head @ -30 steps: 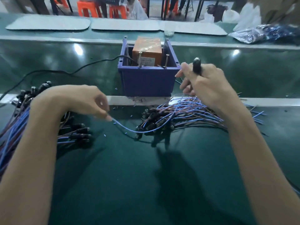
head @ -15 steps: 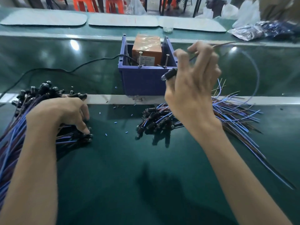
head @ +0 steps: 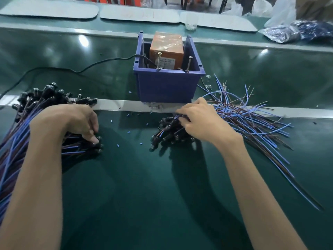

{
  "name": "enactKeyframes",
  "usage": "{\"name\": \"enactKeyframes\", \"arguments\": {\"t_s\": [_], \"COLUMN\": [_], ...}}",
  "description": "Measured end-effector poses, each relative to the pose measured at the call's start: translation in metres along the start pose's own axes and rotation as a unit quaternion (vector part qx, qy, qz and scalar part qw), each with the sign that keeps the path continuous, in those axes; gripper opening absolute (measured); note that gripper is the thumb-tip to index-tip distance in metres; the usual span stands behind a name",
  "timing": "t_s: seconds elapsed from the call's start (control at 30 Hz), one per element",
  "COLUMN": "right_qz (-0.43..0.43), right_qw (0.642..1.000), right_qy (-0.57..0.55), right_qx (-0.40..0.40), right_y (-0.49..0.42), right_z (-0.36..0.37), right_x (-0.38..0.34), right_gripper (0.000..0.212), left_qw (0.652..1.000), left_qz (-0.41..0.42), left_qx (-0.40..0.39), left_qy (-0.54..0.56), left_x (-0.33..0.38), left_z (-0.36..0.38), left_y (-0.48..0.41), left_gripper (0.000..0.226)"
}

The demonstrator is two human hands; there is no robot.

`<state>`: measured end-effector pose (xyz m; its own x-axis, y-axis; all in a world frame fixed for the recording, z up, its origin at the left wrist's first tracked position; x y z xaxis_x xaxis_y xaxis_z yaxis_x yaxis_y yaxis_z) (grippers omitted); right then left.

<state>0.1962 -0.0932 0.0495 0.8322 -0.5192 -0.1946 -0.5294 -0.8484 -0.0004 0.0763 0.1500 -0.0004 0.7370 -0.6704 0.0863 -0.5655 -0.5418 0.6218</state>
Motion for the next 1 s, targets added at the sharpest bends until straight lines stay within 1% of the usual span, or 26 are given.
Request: {"name": "enactKeyframes", "arguments": {"t_s": [0.13,0.23,0.3,0.37,0.47,0.57,0.7,0.83,1.0], "right_qz": [-0.003,-0.005,-0.005,-0.003,0.000,-0.001,0.001,-0.011,-0.018], "right_qw": [0.999,0.999,0.999,0.999,0.998,0.997,0.997,0.996,0.997], "right_qy": [-0.046,-0.047,-0.034,-0.029,-0.050,-0.063,-0.075,-0.080,-0.077], "right_qx": [0.006,0.023,0.027,0.031,0.039,0.041,0.022,0.027,0.019], "right_y": [0.004,0.001,-0.003,-0.005,-0.004,-0.003,-0.002,-0.003,-0.001], "right_z": [0.005,0.006,0.003,0.001,-0.001,-0.002,0.000,-0.001,0.001], "right_x": [0.008,0.016,0.022,0.026,0.027,0.026,0.027,0.019,0.010], "right_gripper": [0.037,0.036,0.034,0.031,0.027,0.027,0.031,0.030,0.033], "left_qw": [1.000,0.999,0.998,0.998,0.997,0.996,0.993,0.985,0.958], "left_qz": [-0.022,-0.041,-0.044,-0.035,-0.016,-0.003,0.025,0.089,0.165], "left_qx": [0.006,0.026,0.033,0.028,0.024,0.035,0.045,0.119,0.228], "left_qy": [-0.004,-0.020,-0.027,-0.038,-0.067,-0.083,-0.103,-0.082,-0.048], "left_x": [-0.005,-0.010,-0.010,-0.005,0.002,0.008,0.019,0.047,0.087], "left_z": [-0.002,-0.004,-0.006,-0.005,-0.004,-0.008,-0.009,-0.020,-0.029], "left_y": [0.000,0.001,0.003,0.006,0.010,0.014,0.021,0.033,0.053], "left_gripper": [0.031,0.035,0.034,0.029,0.021,0.019,0.020,0.021,0.022]}}
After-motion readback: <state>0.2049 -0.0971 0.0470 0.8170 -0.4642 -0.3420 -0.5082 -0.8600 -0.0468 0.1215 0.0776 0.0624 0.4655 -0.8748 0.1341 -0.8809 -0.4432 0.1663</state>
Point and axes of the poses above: each hand's wrist, its own y-axis away from the middle knuckle, its own z-axis out of the palm, x = y × z, the point moved 10 cm from there along -y, towards the middle knuckle, and after that the axes turned 11 degrees about -z, right-handed, at the moved point
